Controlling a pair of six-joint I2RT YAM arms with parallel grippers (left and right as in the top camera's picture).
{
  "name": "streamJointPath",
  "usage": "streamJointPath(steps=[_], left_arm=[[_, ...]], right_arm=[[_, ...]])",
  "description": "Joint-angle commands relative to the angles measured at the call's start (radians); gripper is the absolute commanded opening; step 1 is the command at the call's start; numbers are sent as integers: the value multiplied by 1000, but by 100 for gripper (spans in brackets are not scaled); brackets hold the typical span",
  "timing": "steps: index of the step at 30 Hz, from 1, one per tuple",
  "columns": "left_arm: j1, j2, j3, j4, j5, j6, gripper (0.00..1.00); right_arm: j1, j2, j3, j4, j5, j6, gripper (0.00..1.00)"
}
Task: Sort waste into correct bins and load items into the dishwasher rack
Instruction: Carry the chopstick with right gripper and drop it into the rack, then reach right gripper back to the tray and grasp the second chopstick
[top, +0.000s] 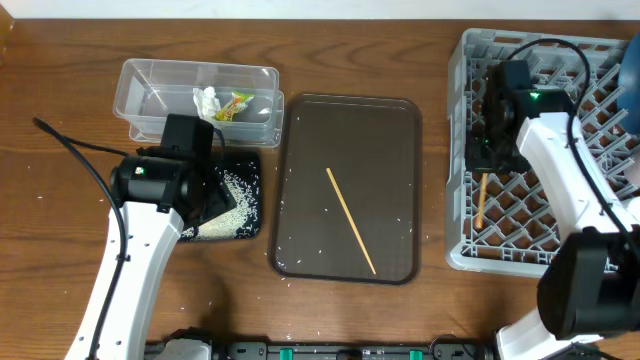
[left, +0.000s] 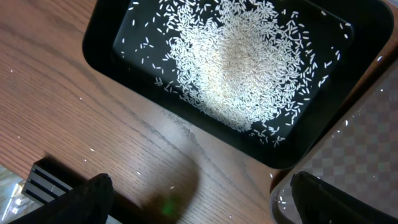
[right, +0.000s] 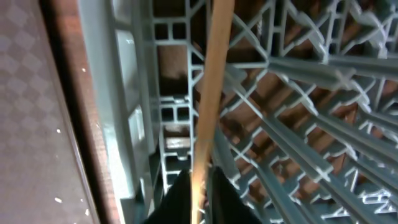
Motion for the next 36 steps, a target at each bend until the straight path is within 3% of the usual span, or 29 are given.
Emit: streamJointPath(steps=[1,4,7,12,23,32,36], left_arm=[[4,5,-4,-3,-8,-9,94],[4,5,-4,-3,-8,-9,97],[4,5,-4,-3,-8,-9,98],[4,5,-4,3,-8,-9,98],[4,6,-4,5,-8,-9,98],[4,6,-4,5,-8,-9,98],[4,6,-4,5,-8,-9,98]], right_arm=[[-3,-13,26,7,-6,-14,21],[2,-30,81,-11,-81,-14,40],[27,-62,123,-9,-200,-13,46],[135,-76,120,18,-262,-10,45],[432,-13,-58,202,-262,43,44],[616,134,-131,310,-169,108,50],[657,207,-132,317,-164,116,44]])
